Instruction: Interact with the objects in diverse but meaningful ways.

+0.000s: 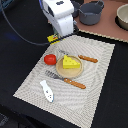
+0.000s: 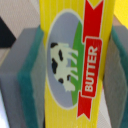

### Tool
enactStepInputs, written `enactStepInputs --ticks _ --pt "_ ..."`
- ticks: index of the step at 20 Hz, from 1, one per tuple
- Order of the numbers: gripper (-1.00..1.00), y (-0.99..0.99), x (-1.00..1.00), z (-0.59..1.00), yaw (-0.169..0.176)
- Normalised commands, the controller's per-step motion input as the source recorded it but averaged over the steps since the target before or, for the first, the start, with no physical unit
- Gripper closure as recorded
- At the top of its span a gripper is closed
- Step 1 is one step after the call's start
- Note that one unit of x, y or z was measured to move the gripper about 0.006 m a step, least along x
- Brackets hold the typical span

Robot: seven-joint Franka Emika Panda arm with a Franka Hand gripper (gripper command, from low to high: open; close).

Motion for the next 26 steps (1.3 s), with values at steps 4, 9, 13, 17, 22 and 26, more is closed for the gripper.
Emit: enactStepInputs --ticks 4,9,13,17,22,26 --pt "1.00 0.72 0.74 0.00 -0.014" --pt "1.00 0.64 0.71 -0.05 -0.029" --pt "1.00 0.13 0.24 -0.34 -0.057" --pt "1.00 0.00 0.06 -0.42 -0.037" --pt "1.00 0.01 0.00 -0.35 -0.007" --pt "1.00 0.18 0.05 -0.21 0.000"
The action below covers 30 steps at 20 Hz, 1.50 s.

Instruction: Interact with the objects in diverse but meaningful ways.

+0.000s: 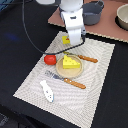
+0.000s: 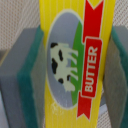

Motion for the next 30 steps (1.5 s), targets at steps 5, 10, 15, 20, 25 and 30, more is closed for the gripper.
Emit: enactStepInputs --ticks 5,10,15,20,25,30 --pt "-1.00 0.28 0.16 -0.10 0.006" --pt "-1.00 0.29 0.21 -0.02 0.012" --pt "-1.00 0.24 0.23 0.73 -0.006" --pt "-1.00 0.33 0.22 1.00 -0.042" --pt "-1.00 0.58 0.35 1.00 -0.089" --pt "-1.00 0.65 0.35 1.00 -0.106"
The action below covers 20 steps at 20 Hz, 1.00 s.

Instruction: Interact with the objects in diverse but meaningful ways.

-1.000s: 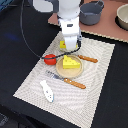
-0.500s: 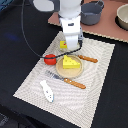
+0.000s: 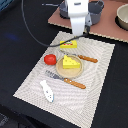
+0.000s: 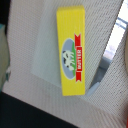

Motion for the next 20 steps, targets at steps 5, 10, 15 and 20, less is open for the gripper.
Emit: enactStepInputs --ticks 5,10,15,20 --pt "-1.00 0.61 0.17 0.69 -0.006" --pt "-1.00 0.67 0.43 0.60 0.000" --pt "-1.00 0.55 0.79 0.32 0.000" --pt "-1.00 0.37 0.86 0.09 -0.008"
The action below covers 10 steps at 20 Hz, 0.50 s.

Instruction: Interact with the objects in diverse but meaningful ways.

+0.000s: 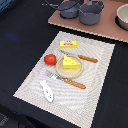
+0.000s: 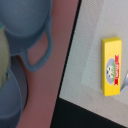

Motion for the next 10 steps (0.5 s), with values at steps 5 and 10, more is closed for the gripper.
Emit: enactStepInputs --ticks 5,10 --pt "-1.00 0.32 0.85 0.03 -0.012" --pt "-1.00 0.39 0.70 0.00 -0.006"
